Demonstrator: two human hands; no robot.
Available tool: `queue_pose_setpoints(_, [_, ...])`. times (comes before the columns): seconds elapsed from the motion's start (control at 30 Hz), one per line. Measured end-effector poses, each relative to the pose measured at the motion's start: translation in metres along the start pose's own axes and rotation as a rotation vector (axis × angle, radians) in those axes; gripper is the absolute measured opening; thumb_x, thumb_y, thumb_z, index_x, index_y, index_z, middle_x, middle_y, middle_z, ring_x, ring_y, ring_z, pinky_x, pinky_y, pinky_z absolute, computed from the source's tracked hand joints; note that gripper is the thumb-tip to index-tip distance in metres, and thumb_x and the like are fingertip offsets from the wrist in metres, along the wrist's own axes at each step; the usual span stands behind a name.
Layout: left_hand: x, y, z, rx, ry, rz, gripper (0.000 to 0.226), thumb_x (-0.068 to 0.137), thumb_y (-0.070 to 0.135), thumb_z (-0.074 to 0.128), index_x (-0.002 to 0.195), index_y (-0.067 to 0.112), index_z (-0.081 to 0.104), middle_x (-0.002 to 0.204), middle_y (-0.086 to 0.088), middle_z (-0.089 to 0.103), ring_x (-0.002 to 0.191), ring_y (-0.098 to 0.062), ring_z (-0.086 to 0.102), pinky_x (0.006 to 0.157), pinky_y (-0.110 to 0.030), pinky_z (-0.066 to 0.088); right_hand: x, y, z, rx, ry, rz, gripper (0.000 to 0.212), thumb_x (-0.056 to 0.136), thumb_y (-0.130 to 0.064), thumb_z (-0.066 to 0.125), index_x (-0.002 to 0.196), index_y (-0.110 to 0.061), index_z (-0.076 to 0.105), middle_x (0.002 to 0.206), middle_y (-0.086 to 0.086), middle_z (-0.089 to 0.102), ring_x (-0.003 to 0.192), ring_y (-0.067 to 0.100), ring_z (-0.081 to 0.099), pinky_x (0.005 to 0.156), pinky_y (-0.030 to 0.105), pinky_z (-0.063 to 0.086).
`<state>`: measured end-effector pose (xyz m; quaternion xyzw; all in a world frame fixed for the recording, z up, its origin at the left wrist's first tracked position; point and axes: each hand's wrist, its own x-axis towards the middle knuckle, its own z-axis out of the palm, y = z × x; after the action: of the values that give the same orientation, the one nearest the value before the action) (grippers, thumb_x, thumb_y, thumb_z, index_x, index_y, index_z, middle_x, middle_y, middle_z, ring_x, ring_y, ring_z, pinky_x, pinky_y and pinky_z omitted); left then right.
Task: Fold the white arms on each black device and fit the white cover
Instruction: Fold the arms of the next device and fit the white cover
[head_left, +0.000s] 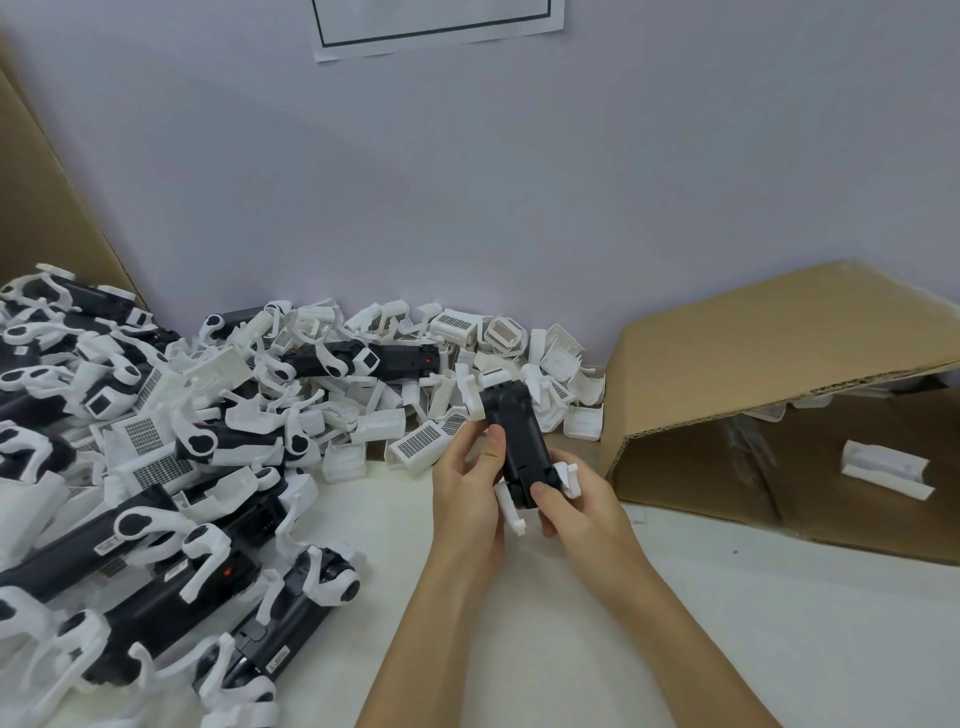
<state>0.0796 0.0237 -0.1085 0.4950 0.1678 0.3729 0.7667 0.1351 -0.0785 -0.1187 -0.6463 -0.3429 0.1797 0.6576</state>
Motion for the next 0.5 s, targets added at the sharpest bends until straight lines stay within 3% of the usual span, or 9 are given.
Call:
queue_pose_setpoints(0.13, [-0.0004, -0.0001, 0.0007, -0.009, -0.001, 0.006, 0.034, 0.085, 0.031, 0.064, 0.113, 0.012, 0.069, 0.093, -0.011, 0.075, 0.082, -0.025, 0.073, 0.067, -0.036, 0.060, -0.0009, -0.0022, -0.0006, 0.017, -0.002, 0.004, 0.027, 0.092, -0.011, 0.054, 0.112, -0.027, 0.063, 0.068, -0.025, 0.063, 0.066, -0.006, 0.057, 0.063, 0.010, 0.042])
queue_pose_setpoints(0.27, [0.0009, -0.0019, -0.0014, -0.004, -0.014, -0.002, 0.022, 0.096, 0.023, 0.059, 0.113, 0.013, 0.069, 0.091, -0.012, 0.075, 0.082, -0.025, 0.073, 0.068, -0.037, 0.060, -0.0014, -0.0030, -0.0018, 0.014, -0.012, 0.009, 0.035, 0.095, -0.002, 0.051, 0.109, -0.031, 0.063, 0.069, -0.024, 0.064, 0.066, -0.006, 0.058, 0.063, 0.010, 0.043])
queue_pose_setpoints(0.33, [0.0015, -0.0017, -0.0019, 0.002, -0.008, -0.004, 0.023, 0.096, 0.023, 0.059, 0.115, 0.012, 0.068, 0.091, -0.011, 0.075, 0.082, -0.025, 0.073, 0.070, -0.037, 0.060, -0.0016, -0.0044, -0.0008, 0.022, -0.016, 0.002, 0.032, 0.094, -0.006, 0.052, 0.109, -0.032, 0.063, 0.068, -0.024, 0.064, 0.065, -0.005, 0.057, 0.062, 0.009, 0.043])
queue_pose_setpoints(0.5, [-0.0002, 0.0006, 0.0001, 0.009, 0.020, -0.003, 0.040, 0.081, 0.035, 0.066, 0.114, 0.013, 0.070, 0.102, -0.018, 0.073, 0.091, -0.031, 0.071, 0.087, -0.050, 0.055, -0.0017, -0.0058, 0.0004, 0.062, -0.030, 0.011, 0.036, 0.076, -0.023, 0.049, 0.108, -0.029, 0.065, 0.066, -0.019, 0.062, 0.060, 0.000, 0.052, 0.059, 0.013, 0.041])
